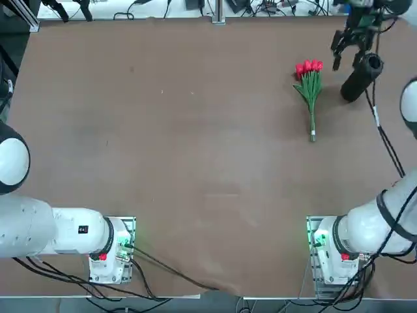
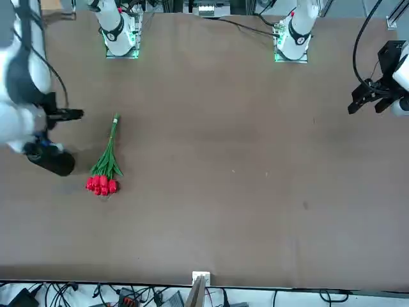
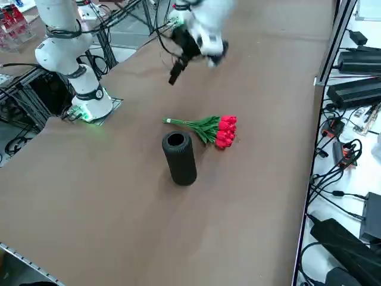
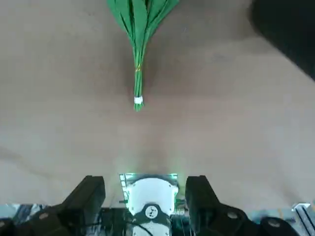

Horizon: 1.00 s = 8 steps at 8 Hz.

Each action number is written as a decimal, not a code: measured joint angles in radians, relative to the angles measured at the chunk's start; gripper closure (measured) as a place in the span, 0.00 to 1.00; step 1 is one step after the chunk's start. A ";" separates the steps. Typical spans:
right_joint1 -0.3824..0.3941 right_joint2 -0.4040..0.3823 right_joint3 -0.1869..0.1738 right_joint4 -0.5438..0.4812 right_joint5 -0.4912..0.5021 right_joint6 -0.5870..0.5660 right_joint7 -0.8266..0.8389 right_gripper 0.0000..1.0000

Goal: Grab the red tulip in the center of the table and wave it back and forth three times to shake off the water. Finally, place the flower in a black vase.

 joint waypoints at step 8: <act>-0.017 0.229 -0.015 -0.089 0.093 0.315 0.010 0.01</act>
